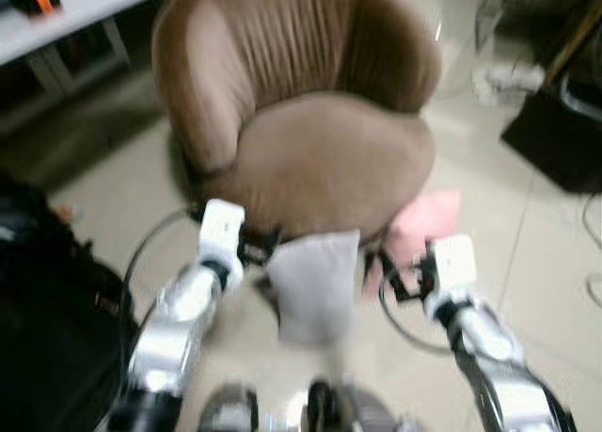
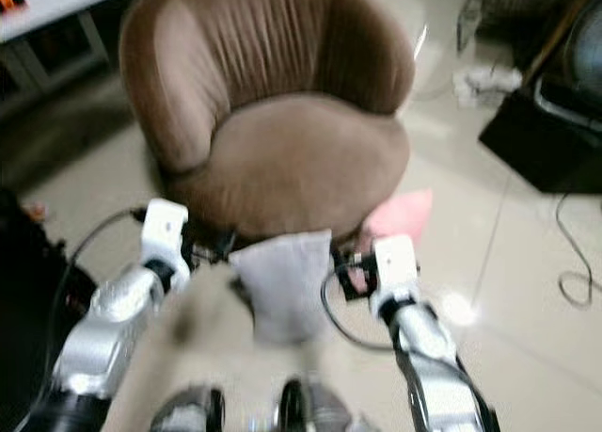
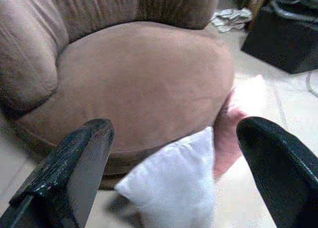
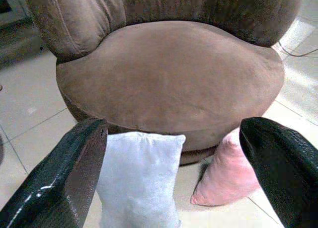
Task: Move the pillow to the sofa from floor
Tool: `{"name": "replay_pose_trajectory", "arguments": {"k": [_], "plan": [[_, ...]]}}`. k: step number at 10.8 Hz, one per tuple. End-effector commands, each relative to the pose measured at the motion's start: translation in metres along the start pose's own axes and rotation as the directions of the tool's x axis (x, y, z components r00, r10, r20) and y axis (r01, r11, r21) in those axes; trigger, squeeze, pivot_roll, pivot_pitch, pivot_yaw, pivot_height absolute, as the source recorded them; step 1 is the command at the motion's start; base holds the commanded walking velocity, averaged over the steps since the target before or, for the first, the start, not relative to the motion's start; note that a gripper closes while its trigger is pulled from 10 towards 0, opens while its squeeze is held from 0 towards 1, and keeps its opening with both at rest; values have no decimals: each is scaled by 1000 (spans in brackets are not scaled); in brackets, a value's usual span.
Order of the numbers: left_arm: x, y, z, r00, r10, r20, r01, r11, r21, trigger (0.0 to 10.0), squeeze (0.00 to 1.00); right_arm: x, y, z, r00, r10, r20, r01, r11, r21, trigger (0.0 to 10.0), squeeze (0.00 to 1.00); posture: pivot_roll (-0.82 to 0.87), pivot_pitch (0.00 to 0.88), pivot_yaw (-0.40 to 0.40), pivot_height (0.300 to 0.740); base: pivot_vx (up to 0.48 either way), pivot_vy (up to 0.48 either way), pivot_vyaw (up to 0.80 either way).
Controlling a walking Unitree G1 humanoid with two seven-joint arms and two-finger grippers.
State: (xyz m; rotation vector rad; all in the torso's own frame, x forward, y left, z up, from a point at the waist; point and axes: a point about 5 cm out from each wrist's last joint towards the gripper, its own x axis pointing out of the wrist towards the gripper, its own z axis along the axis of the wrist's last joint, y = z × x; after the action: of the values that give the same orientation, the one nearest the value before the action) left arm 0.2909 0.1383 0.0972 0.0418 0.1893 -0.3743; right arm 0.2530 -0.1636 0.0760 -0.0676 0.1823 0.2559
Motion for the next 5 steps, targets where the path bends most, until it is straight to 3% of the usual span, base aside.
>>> {"name": "replay_pose_trajectory", "arguments": {"k": [1, 3, 4, 5], "plan": [[-3, 1, -2, 1000, -10, -10, 10, 1000, 1, 10000, 0, -2, -1, -1, 1000, -4, -8, 4, 1000, -9, 10000, 0, 39, 195, -60, 724, 0, 480, 0], [-2, -2, 0, 998, -56, -4, 56, 998, 32, 10000, 0, -1, -1, 1, 1000, 5, 0, -5, 1000, -24, 10000, 0, 40, 188, -61, 724, 0, 472, 0], [-2, -4, 1, 998, -69, 6, 68, 997, 47, 10000, 0, -1, -1, 1, 1000, 9, 3, -9, 1000, -24, 10000, 0, 42, 182, -61, 724, 319, 356, 0], [-2, -5, 1, 997, -76, -1, 76, 995, 68, 10000, 0, -1, -1, 1, 1000, 14, 4, -14, 1000, -25, 10000, 0, 42, 180, -60, 724, 472, 0, 0]]}}
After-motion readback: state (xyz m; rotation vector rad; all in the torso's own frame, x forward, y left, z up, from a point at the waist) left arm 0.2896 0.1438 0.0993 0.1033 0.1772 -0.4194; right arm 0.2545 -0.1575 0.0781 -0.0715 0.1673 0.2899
